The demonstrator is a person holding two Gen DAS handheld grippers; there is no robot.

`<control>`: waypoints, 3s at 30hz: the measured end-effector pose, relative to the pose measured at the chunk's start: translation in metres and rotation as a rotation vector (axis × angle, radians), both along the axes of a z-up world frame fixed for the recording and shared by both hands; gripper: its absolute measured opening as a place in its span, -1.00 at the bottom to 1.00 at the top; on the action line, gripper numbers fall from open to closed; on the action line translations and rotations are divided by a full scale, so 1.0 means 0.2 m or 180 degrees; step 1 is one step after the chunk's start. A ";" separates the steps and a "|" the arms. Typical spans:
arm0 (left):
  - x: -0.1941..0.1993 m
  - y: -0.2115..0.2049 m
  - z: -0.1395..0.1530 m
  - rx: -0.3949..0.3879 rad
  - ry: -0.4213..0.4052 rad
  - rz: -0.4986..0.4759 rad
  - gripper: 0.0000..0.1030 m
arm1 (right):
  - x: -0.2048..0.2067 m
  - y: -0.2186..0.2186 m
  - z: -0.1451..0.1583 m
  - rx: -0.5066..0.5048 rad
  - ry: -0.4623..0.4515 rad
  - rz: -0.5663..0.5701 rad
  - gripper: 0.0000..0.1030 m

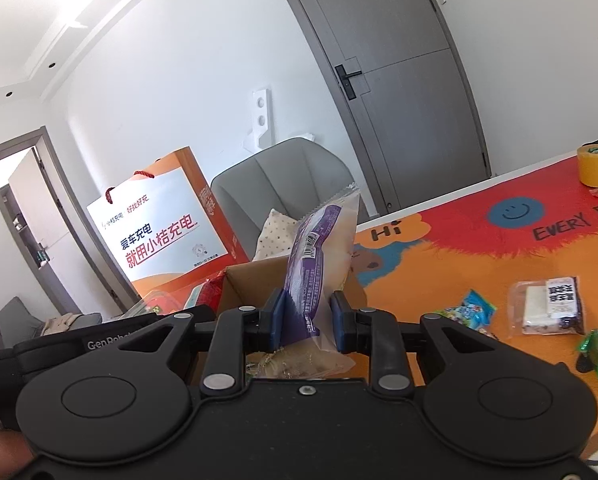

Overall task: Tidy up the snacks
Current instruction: 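Lift both held snacks and carry them over the cardboard box, then open both grippers to drop the red bar and bread packet into the box, then move both open tools from the box back over the remaining snacks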

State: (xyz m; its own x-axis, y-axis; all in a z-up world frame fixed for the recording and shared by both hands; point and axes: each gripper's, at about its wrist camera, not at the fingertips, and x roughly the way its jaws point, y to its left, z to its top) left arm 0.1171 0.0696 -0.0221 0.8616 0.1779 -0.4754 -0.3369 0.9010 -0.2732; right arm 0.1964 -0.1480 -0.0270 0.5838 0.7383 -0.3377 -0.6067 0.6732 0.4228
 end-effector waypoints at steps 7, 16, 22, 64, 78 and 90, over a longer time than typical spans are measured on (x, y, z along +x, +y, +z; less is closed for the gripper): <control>0.05 0.09 -0.04 -0.0076 0.0075 0.0077 -0.63 | 0.03 0.12 -0.01 -0.0044 0.0039 0.0096 -0.51; 0.02 0.18 -0.04 -0.0168 0.0035 0.0214 -0.56 | 0.05 0.26 -0.03 -0.0115 0.0105 0.0202 -0.50; -0.04 0.23 -0.02 -0.0207 -0.0027 0.0267 -0.53 | 0.05 0.36 -0.03 -0.0148 0.0130 0.0287 -0.50; 0.02 -0.17 -0.01 0.0003 0.0174 -0.0136 0.74 | 0.02 -0.25 -0.08 -0.0201 0.0295 -0.0407 0.61; 0.14 -0.40 -0.01 0.0071 0.0292 -0.0499 0.94 | 0.05 -0.54 -0.12 -0.0202 0.0361 -0.0779 1.00; 0.24 -0.56 -0.01 0.0142 0.0325 -0.0630 0.95 | 0.10 -0.71 -0.17 -0.0153 0.0420 -0.0998 1.00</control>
